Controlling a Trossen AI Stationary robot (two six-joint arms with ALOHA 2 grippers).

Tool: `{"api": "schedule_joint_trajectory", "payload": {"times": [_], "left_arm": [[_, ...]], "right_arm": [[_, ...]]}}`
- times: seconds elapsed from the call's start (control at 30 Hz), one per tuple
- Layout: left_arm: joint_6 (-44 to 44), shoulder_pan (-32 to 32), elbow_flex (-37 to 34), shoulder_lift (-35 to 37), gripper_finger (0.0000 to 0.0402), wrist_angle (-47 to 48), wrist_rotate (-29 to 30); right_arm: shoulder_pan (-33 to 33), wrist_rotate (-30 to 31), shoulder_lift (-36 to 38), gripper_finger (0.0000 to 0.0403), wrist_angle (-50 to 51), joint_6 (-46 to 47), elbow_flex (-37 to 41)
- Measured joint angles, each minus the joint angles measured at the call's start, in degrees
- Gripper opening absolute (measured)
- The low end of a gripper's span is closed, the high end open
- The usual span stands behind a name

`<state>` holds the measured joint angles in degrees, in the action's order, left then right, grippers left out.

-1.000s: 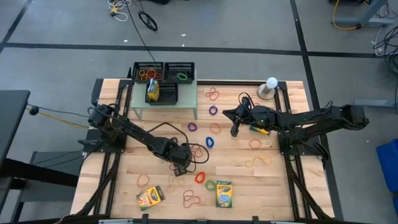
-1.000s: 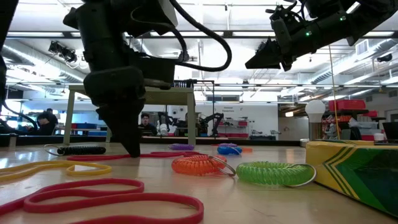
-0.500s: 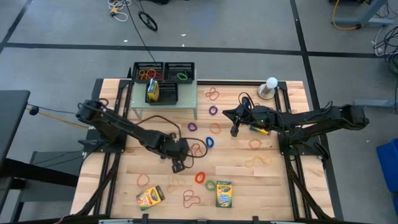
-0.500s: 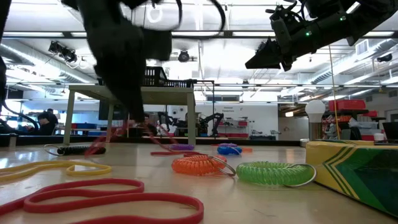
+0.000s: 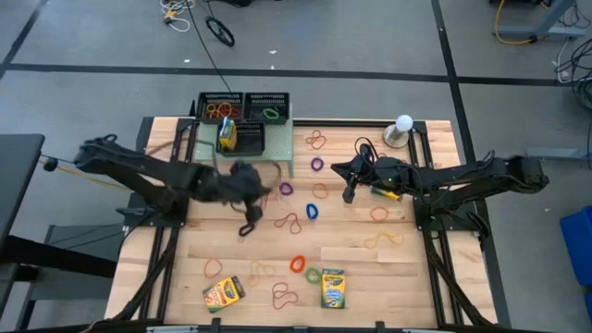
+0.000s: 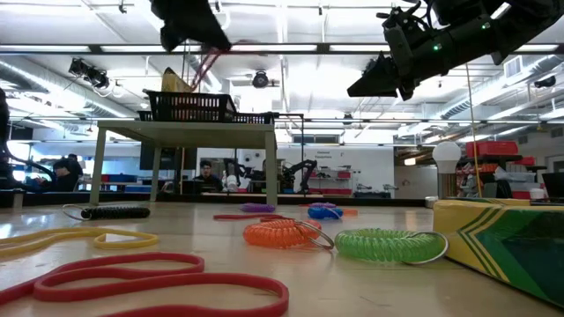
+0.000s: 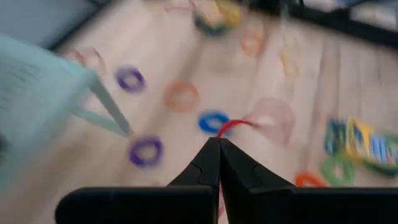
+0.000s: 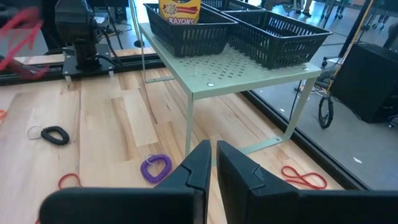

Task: Pick & Place Office Desk Supplies
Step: Put the red rubber band into the top left black bin on the shelf

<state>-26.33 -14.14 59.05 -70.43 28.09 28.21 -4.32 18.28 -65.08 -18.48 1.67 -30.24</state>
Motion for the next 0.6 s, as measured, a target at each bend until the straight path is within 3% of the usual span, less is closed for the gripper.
{"api": "schedule_joint_trajectory", "payload": {"times": [0.23,0.47,0.6], "left_arm": [[10.46,11.53,3.56,7.73,0.0004,-1.57,0.33],[27.32,26.88,14.38,7.81,0.0004,-1.53,0.24],[34.10,38.01,16.56,7.75,0.0004,-0.20,-0.34]], "right_arm": [[0.00,0.00,0.00,0.0036,0.00,0.01,0.00],[0.00,0.00,0.00,0.0036,0.02,0.00,0.00],[0.01,0.00,0.00,0.0036,0.02,0.00,0.00]]}}
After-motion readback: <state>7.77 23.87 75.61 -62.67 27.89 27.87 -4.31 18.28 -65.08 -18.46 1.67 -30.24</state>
